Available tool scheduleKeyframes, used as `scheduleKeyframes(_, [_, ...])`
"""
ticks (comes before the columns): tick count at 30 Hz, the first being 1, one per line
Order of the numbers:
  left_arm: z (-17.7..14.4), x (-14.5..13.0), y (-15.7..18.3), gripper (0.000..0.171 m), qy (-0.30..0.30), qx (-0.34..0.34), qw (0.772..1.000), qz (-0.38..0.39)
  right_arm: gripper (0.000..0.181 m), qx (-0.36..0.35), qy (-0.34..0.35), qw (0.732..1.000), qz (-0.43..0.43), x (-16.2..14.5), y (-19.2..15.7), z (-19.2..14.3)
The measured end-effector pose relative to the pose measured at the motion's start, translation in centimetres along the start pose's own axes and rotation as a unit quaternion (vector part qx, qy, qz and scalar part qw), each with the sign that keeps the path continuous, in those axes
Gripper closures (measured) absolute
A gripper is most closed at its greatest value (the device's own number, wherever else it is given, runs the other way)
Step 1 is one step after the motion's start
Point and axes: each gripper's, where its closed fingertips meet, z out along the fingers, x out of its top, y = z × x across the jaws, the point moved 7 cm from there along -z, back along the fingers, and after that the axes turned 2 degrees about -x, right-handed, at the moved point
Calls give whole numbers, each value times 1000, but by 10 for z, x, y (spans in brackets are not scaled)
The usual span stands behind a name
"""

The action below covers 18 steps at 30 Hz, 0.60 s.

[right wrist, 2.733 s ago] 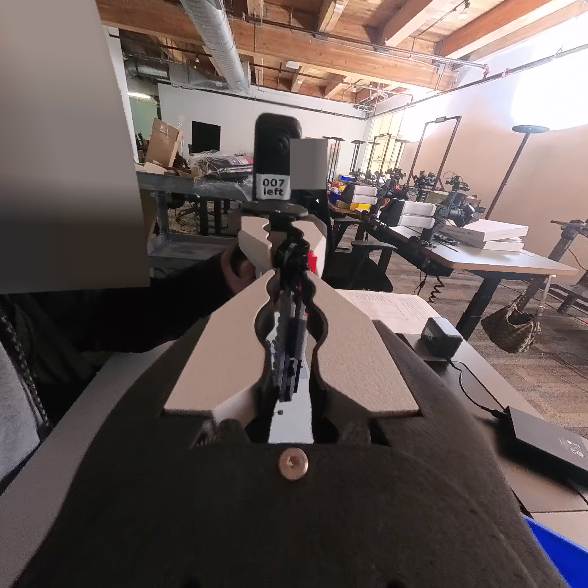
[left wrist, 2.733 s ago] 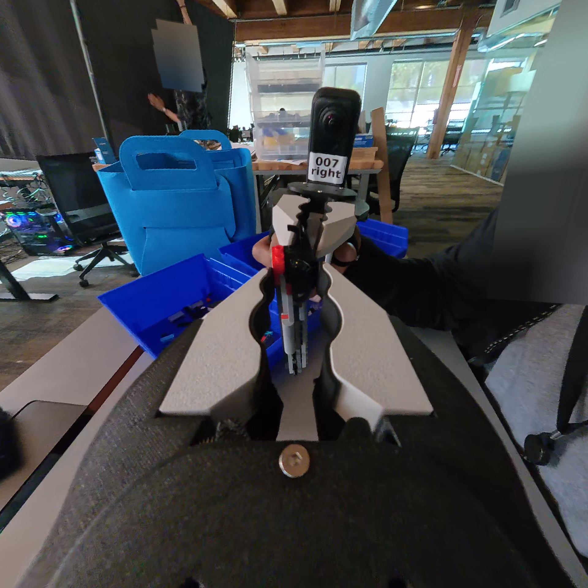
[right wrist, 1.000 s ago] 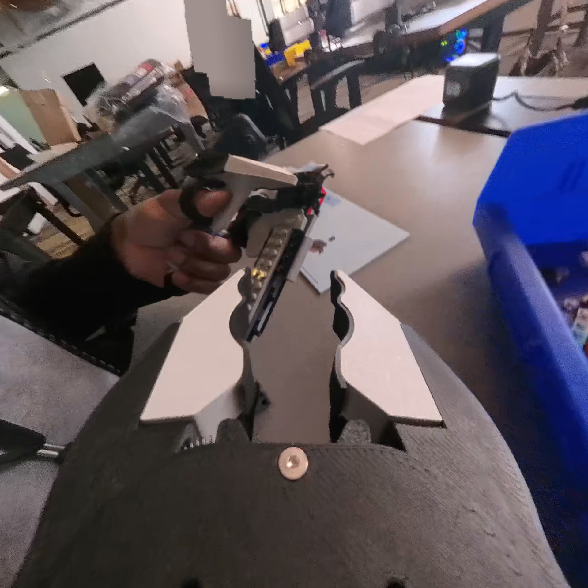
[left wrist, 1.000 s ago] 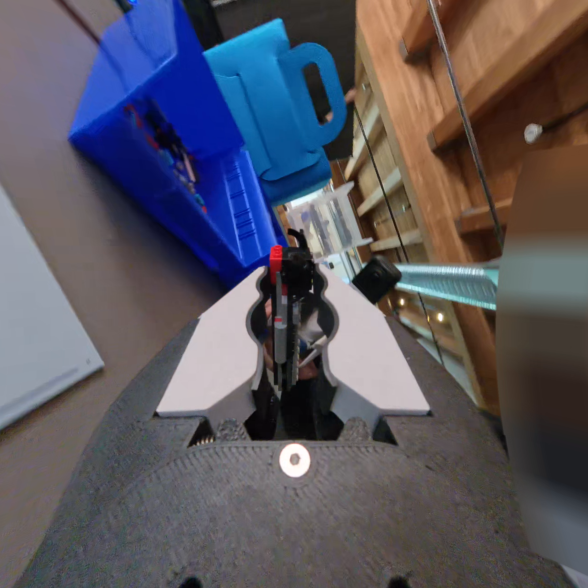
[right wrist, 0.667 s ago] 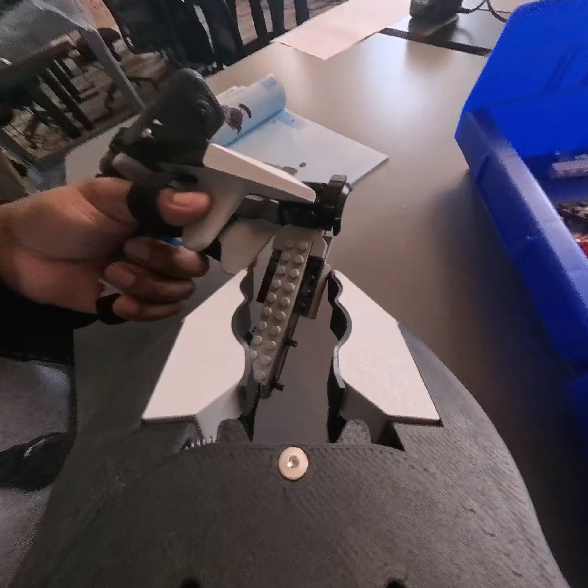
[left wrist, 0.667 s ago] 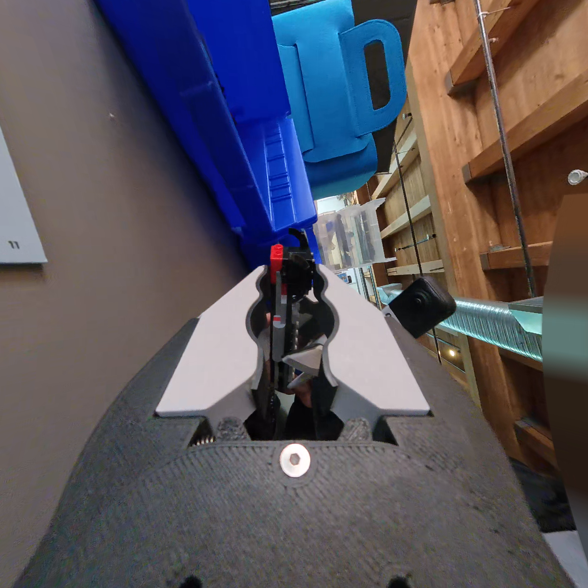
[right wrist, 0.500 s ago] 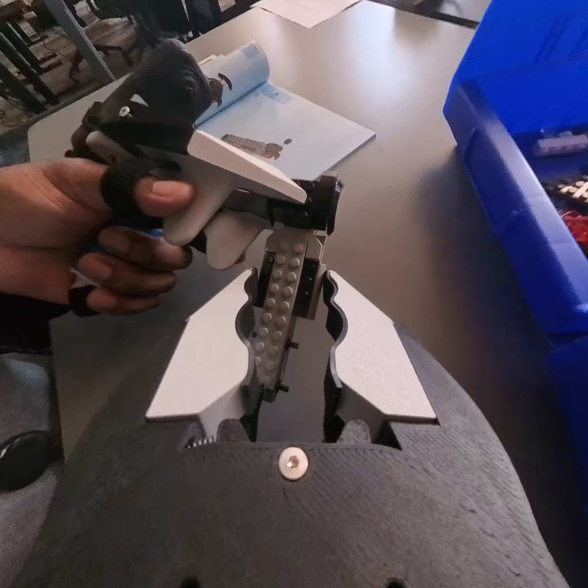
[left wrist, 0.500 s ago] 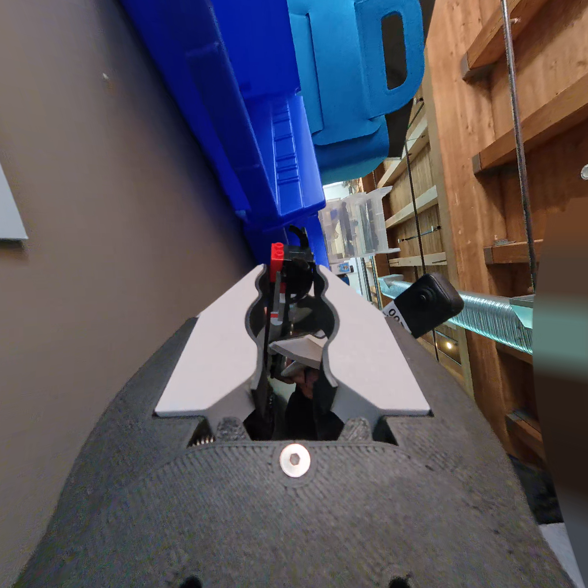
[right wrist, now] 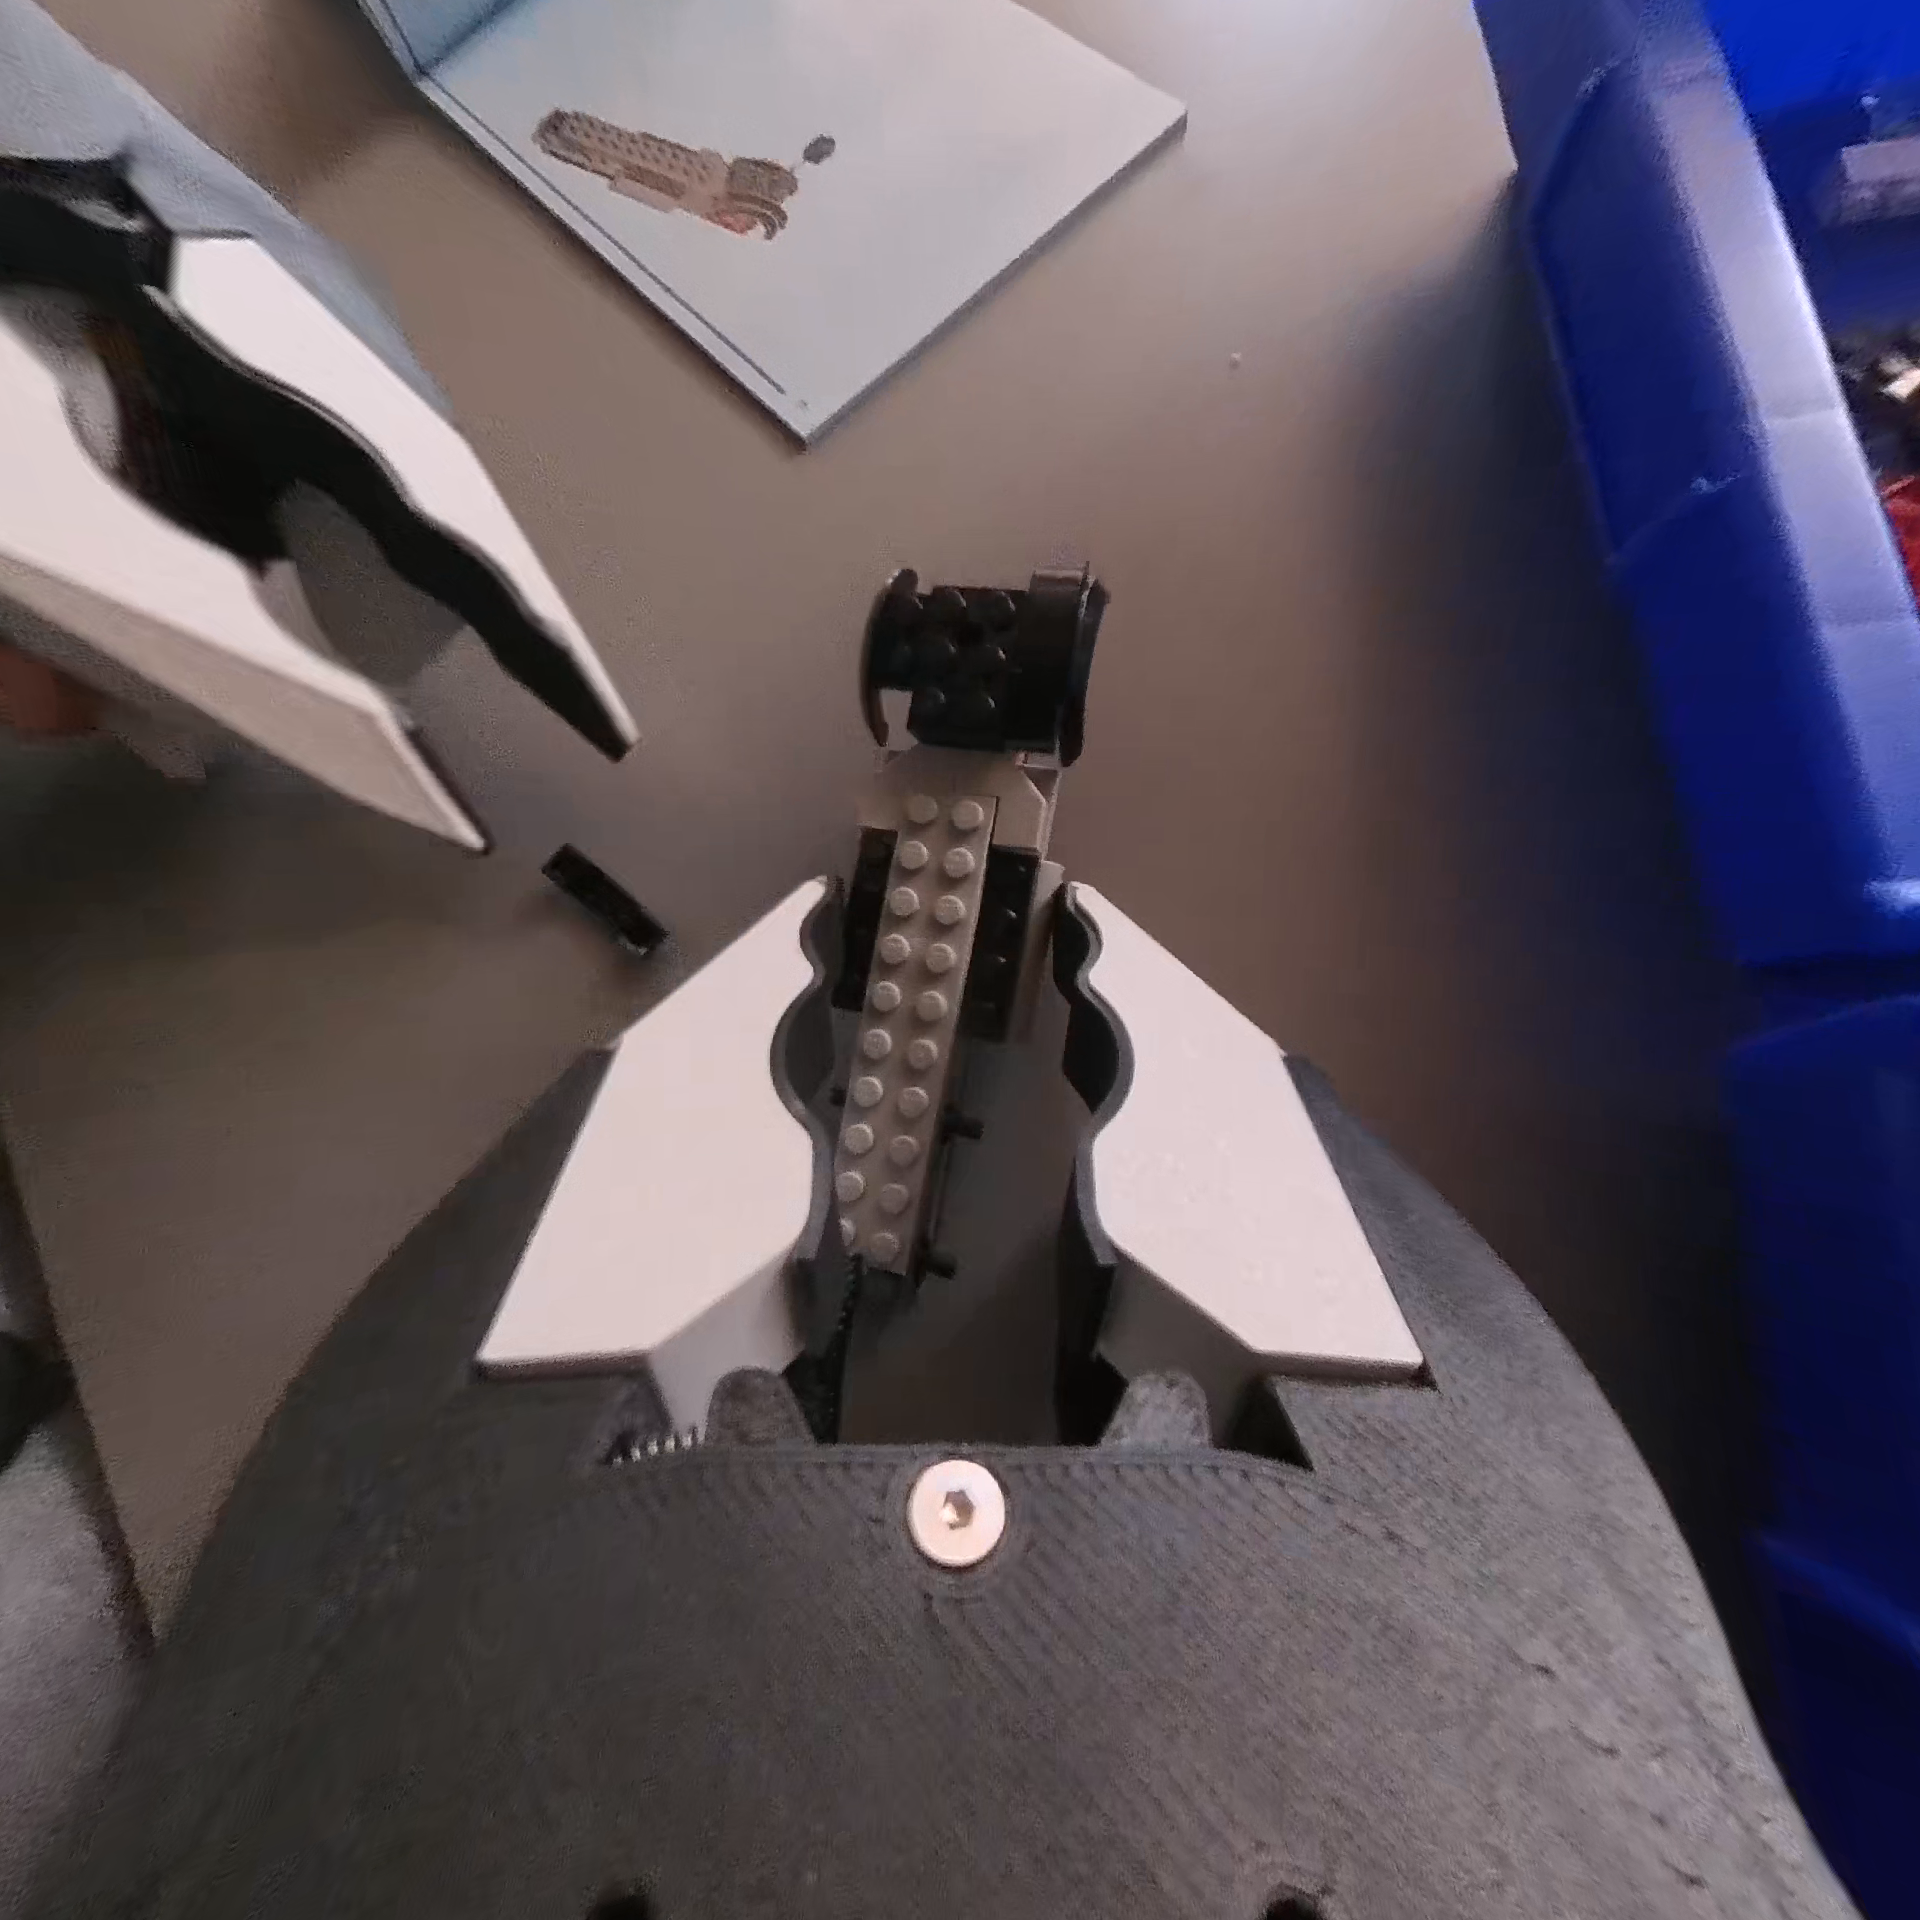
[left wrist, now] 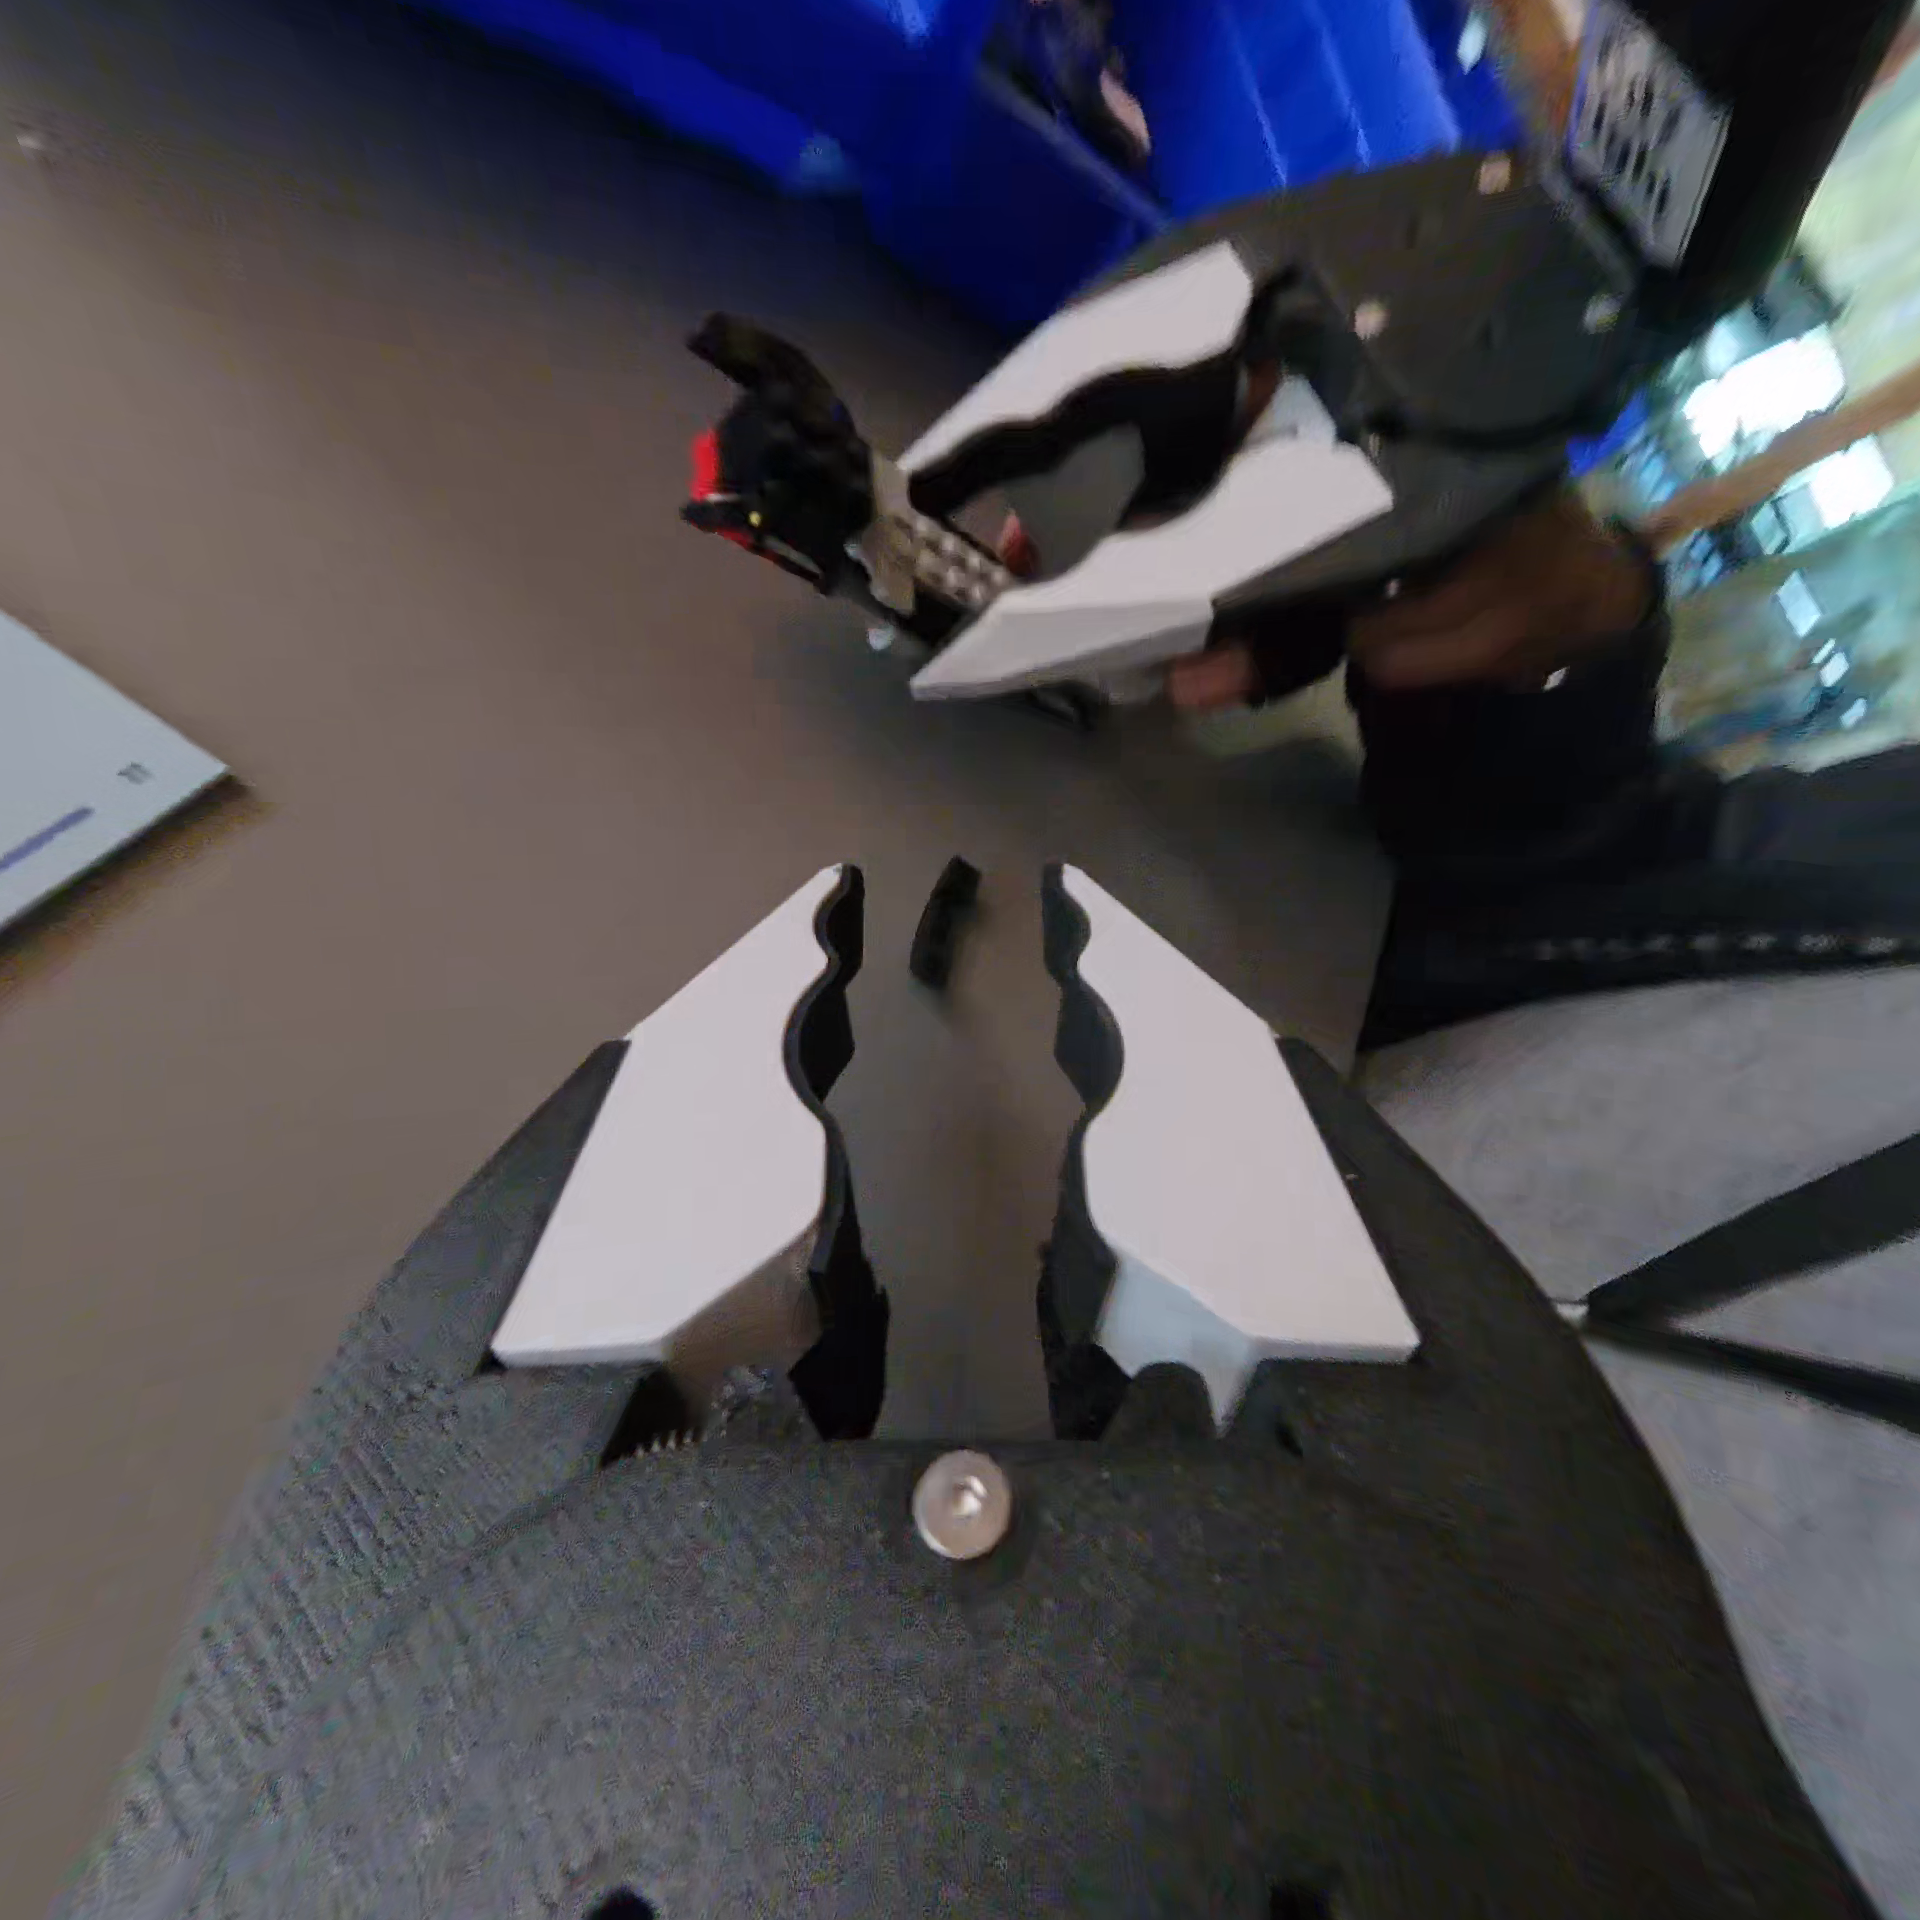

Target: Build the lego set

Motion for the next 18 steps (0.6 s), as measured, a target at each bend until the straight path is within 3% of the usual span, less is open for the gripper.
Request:
scheduleKeyframes(8, [5,-14,1,145,-77,34,990,117,142,-15,-24,999,-20,0,-1,3])
scheduleKeyframes(13, [9,-15,2,163,-84,47,986,139,142,-15,-24,999,-28,0,-2,4])
scheduleKeyframes(18, [12,-15,5,164,-88,38,985,140,141,-17,-20,999,-34,0,-2,5])
